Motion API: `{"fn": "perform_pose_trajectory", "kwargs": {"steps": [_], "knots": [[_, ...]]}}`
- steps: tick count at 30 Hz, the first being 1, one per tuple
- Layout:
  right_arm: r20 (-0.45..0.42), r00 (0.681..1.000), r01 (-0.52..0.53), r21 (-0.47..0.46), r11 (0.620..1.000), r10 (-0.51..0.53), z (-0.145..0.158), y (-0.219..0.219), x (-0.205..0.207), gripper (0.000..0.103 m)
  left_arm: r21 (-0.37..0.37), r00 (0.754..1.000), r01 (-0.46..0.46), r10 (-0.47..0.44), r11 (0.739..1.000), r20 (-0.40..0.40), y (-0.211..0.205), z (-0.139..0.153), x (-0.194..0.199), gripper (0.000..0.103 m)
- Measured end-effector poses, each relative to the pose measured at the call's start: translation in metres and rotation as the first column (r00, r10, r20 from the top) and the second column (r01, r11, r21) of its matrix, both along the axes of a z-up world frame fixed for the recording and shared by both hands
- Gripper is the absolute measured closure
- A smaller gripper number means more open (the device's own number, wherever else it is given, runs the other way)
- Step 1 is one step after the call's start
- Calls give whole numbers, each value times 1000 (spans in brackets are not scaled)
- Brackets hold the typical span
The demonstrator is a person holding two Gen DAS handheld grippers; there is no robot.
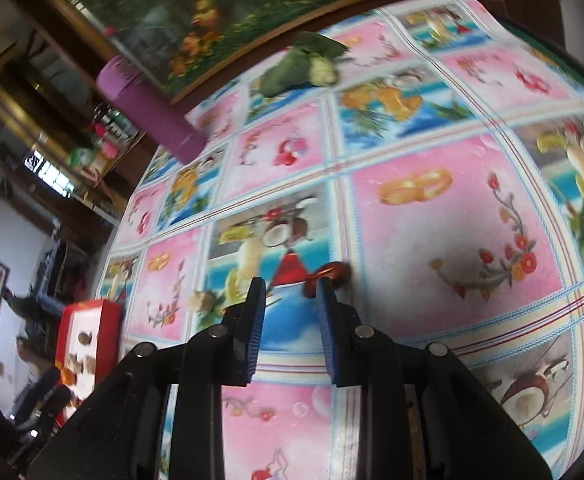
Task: Organize fruits
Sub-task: 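Grasp another dark red date from the tablecloth with the right tool, then carry the date toward the white tray with the right tool while the left grasps a beige piece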
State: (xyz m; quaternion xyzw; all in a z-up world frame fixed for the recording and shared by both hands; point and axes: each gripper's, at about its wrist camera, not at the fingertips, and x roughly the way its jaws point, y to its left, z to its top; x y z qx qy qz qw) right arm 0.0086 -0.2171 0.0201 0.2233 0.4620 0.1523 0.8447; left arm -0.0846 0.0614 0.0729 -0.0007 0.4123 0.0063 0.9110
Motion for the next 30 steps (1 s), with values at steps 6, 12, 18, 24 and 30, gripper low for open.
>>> {"fn": "perform_pose_trajectory", "kwargs": {"steps": [6, 12, 18, 24, 30], "knots": [[-53, 996, 65, -44, 997, -67, -11, -4, 15, 75, 15, 999, 8, -7, 1000, -33, -23, -10, 21, 42], [-15, 999, 44, -185, 982, -47, -9, 14, 18, 75, 26, 999, 23, -22, 999, -33, -39, -11, 36, 42], [41, 999, 13, -367, 930, 3, -8, 35, 13, 81, 33, 998, 38, -37, 999, -41, -55, -20, 57, 42], [49, 997, 73, -250, 965, -62, 4, 6, 11, 81, 20, 996, 68, -67, 997, -62, -75, -33, 74, 42], [32, 995, 104, -170, 980, -100, 9, -10, 10, 81, -5, 993, 68, -68, 998, -92, -86, -49, 97, 42]]}}
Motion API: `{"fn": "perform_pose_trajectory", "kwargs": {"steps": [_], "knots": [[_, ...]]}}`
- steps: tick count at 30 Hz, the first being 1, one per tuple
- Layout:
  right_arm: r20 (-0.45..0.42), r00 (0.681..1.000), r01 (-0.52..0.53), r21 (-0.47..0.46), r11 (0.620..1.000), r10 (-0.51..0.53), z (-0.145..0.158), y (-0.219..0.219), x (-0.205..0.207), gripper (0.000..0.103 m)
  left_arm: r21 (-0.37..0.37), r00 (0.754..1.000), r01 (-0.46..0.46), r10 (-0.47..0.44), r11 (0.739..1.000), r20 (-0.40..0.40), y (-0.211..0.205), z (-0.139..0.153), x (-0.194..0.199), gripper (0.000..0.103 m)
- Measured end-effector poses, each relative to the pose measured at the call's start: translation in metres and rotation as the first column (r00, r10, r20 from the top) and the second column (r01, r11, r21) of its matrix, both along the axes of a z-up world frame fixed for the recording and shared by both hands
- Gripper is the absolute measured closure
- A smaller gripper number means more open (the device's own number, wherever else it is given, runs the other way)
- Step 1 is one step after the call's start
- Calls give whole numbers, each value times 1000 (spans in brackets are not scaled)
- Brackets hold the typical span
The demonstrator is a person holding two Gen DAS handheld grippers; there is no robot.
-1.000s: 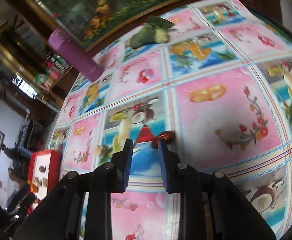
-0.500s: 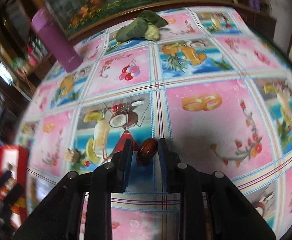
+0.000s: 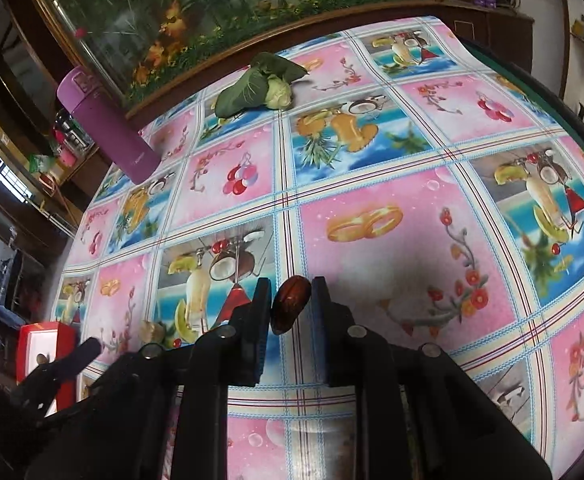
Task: Organize fruits
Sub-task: 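Carry the date toward the white tray with the right tool while the left grasps a beige piece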
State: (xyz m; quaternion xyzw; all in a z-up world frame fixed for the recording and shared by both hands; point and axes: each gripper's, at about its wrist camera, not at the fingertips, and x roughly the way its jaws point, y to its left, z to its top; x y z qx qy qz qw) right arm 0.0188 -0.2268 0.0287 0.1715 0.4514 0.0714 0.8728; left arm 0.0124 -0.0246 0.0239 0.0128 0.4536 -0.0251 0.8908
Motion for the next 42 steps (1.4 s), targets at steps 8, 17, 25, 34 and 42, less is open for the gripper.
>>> {"fn": "perform_pose_trajectory", "kwargs": {"steps": [8, 17, 25, 34, 42], "knots": [[15, 1000, -17, 16, 1000, 16, 4, 4, -3, 81, -33, 999, 24, -25, 999, -30, -9, -13, 16, 62], [12, 1000, -25, 22, 999, 25, 3, 6, -2, 81, -29, 999, 44, -44, 999, -7, -10, -14, 19, 80], [48, 998, -48, 24, 999, 47, 7, 9, -7, 81, 8, 999, 24, -24, 1000, 38, -8, -1, 2, 80], [180, 971, -163, 10, 987, 158, 19, 39, -25, 81, -24, 984, 1, 3, 1000, 180, 28, 53, -63, 80], [202, 929, -331, 74, 941, 311, 18, 101, -54, 81, -47, 957, -147, 154, 988, 244, 114, 73, -129, 80]]}}
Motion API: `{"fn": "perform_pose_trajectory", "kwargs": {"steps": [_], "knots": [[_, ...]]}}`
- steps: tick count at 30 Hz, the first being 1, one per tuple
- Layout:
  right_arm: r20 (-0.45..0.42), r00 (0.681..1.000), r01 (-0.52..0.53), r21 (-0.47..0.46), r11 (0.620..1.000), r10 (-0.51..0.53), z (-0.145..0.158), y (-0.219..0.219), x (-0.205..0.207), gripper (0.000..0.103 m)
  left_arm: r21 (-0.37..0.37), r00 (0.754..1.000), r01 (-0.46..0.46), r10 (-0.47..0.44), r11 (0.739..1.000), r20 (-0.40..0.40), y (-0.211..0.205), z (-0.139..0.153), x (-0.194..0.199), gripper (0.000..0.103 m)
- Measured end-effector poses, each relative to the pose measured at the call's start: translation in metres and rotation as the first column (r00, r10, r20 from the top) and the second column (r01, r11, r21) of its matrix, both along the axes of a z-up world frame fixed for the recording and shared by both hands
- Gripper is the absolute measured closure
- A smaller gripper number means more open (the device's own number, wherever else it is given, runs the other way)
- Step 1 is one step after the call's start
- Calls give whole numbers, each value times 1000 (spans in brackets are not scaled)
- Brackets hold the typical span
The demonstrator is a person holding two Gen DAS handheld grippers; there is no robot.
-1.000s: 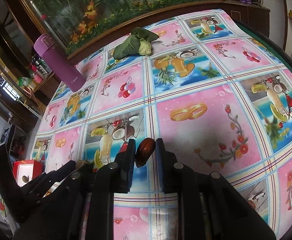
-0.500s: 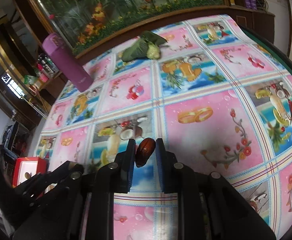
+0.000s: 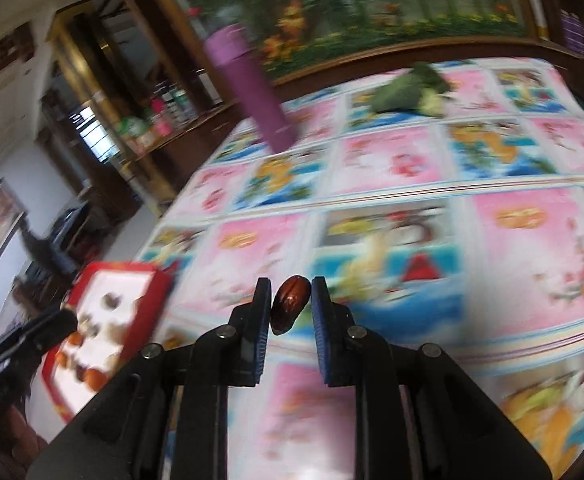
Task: Organize fruits
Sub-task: 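Carry the date toward the white tray with the right tool while the left grasps a beige piece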
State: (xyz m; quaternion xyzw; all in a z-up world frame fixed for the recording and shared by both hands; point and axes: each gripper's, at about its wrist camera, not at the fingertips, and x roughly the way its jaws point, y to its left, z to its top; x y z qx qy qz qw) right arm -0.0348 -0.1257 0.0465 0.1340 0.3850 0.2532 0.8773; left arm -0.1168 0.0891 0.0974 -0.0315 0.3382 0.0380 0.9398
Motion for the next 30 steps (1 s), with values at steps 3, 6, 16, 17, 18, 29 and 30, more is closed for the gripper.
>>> {"fn": "perform_pose_trajectory", "kwargs": {"steps": [3, 6, 16, 17, 18, 29, 30], "knots": [[4, 995, -102, 40, 994, 102, 7, 45, -17, 81, 2, 997, -78, 78, 997, 2, 36, 1, -20, 80], [-1, 981, -195, 79, 978, 196, 15, 88, -29, 81, 2, 987, -159, 159, 987, 6, 72, 1, -40, 81], [21, 907, -421, 33, 906, 421, 36, 201, -67, 81, -30, 951, -309, 310, 951, 7, 156, -13, -85, 80], [19, 903, -430, 27, 903, 429, 36, 209, -70, 81, -33, 951, -308, 308, 951, -2, 158, -17, -87, 80], [14, 897, -442, 16, 897, 442, 33, 219, -74, 81, -35, 952, -306, 306, 951, -9, 159, -22, -89, 80], [-71, 883, -468, -78, 880, 464, 0, 264, -84, 80, -66, 985, -168, 164, 984, -60, 140, -44, -92, 80], [-80, 884, -467, -79, 881, 461, -2, 265, -82, 80, -65, 986, -159, 155, 985, -67, 137, -45, -91, 80]]}}
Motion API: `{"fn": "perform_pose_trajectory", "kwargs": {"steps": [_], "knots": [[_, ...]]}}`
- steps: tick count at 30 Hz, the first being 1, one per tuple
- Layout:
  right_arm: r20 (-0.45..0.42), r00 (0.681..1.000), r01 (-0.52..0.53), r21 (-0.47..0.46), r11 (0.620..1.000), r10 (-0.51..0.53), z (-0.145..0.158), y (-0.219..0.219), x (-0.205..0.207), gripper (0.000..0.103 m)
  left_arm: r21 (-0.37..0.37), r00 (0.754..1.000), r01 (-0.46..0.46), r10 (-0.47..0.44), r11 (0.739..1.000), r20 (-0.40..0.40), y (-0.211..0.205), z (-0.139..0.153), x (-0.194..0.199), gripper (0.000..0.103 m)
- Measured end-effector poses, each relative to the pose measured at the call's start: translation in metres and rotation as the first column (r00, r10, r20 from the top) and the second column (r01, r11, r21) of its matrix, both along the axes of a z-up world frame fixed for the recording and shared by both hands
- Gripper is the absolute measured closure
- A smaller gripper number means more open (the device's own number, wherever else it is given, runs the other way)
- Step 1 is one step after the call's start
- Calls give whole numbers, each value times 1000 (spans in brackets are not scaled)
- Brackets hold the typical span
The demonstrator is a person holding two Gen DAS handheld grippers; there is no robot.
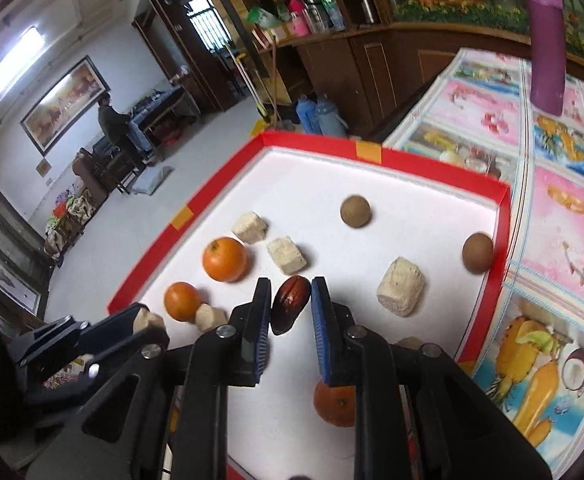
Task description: Organize fruits
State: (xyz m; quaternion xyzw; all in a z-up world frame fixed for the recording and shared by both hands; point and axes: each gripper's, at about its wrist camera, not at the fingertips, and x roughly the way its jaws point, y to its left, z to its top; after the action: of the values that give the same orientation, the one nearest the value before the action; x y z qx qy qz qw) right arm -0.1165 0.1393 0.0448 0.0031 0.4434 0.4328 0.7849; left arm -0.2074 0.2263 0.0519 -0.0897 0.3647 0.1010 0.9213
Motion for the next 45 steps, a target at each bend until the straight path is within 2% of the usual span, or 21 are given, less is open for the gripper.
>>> {"fn": "perform_pose_trajectory", "kwargs": {"steps": [6, 18, 25, 27, 28, 29, 31, 33, 35, 36, 40, 43, 45], "knots": [[-2, 1000, 14, -24, 1000, -14, -7, 3, 5, 80, -4, 998, 52, -52, 999, -42, -12, -10, 5, 80], [-43, 999, 11, -82, 997, -15, -22, 10, 17, 80, -28, 988, 79, -82, 996, -132, -19, -25, 8, 80], [-62, 998, 10, -94, 996, -16, -21, 5, 22, 79, -25, 987, 48, -51, 999, -154, -19, -26, 6, 78], [-61, 998, 17, -67, 998, -21, -17, -1, 22, 78, -5, 988, 37, -37, 999, -151, -20, -24, 3, 67], [-58, 998, 16, -42, 999, -18, -13, -7, 21, 78, 5, 988, 33, -32, 999, -150, -21, -23, 2, 53], [-51, 998, 18, -33, 999, -20, -10, -10, 19, 77, 14, 989, 29, -27, 999, -144, -22, -21, 0, 45], [-21, 999, 33, -24, 999, -33, -1, -19, 15, 73, 22, 994, 22, -20, 1000, -108, -24, -13, -6, 45], [33, 998, 58, -23, 998, -57, 10, -30, 9, 71, 30, 997, 12, -9, 999, -72, -26, -3, -13, 39], [91, 992, 88, -43, 995, -84, 19, -37, 1, 67, 40, 999, -26, 28, 999, -33, -27, 9, -19, 25], [128, 987, 110, -64, 992, -101, 23, -41, -3, 66, 39, 999, -45, 46, 998, -21, -27, 14, -22, 23], [258, 953, 188, -105, 977, -156, 43, -63, -18, 63, 34, 991, -132, 131, 991, 9, -22, 28, -32, 23], [342, 920, 245, -121, 962, -191, 57, -77, -30, 53, 81, 980, -197, 197, 977, 19, -21, 37, -36, 23], [387, 898, 271, -112, 956, -210, 67, -87, -39, 52, 139, 974, -228, 225, 964, 36, -23, 45, -39, 23]]}}
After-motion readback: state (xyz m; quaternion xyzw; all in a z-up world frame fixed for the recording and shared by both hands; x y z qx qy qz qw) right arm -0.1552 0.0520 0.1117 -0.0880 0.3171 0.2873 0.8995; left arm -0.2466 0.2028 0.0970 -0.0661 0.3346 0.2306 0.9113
